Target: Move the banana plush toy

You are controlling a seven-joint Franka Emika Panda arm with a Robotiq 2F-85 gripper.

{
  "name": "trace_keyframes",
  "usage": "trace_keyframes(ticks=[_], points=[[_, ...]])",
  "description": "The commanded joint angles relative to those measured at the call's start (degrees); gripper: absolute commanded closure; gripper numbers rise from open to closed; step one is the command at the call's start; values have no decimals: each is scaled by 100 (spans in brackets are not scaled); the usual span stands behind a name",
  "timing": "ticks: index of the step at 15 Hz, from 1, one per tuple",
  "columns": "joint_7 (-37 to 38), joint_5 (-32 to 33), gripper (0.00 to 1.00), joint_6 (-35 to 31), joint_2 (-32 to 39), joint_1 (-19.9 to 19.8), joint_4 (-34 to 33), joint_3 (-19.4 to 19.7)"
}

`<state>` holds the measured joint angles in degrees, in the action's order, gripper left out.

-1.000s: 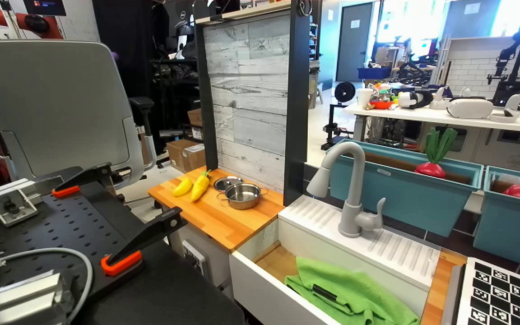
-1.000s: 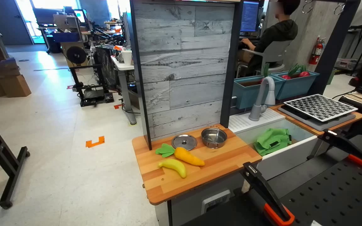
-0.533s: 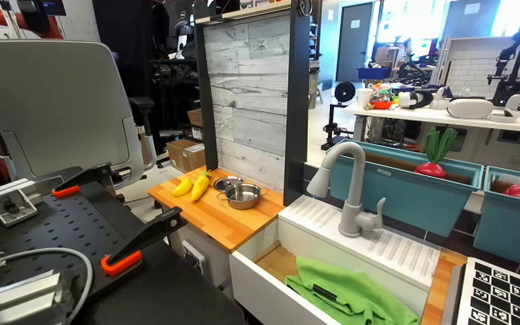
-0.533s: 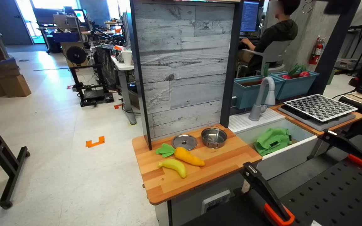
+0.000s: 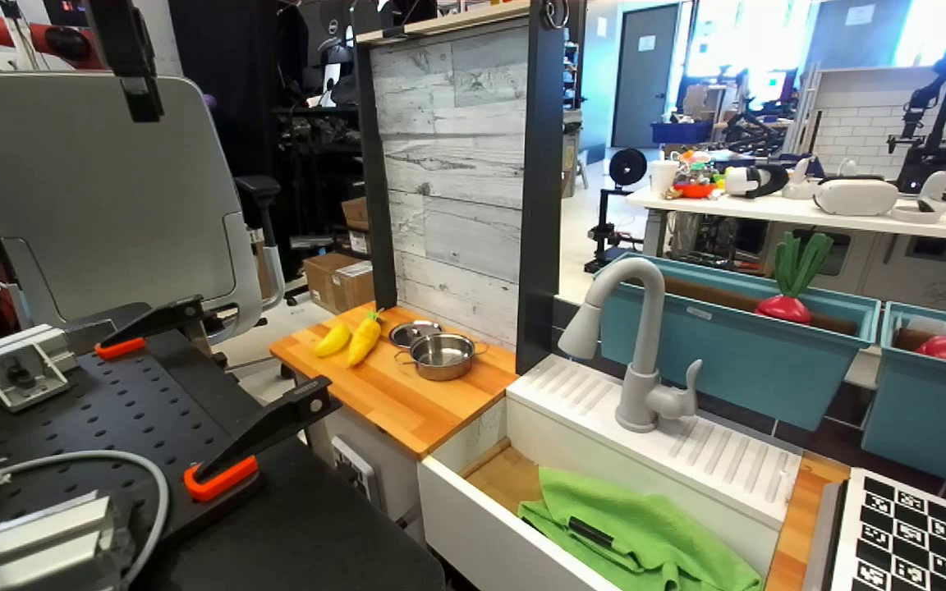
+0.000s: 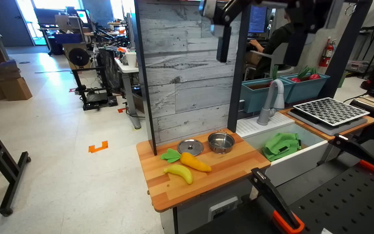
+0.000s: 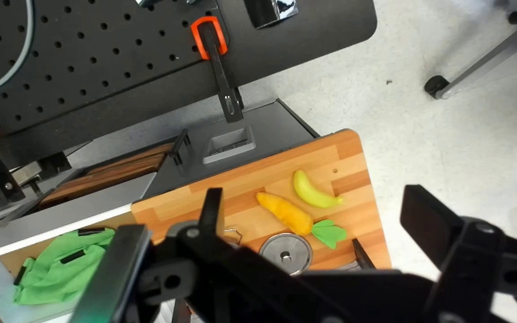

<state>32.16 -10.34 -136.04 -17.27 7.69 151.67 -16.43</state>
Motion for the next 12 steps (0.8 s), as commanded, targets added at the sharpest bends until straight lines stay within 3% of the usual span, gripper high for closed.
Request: trace_keyframes(ticks=[1,5,12], points=[[565,658,0,-334,996,-235,-591,-70],[1080,1369,0,-668,1932,-161,-1114,120],[1645,2094,0,-1227,3360,369,-1930,718]])
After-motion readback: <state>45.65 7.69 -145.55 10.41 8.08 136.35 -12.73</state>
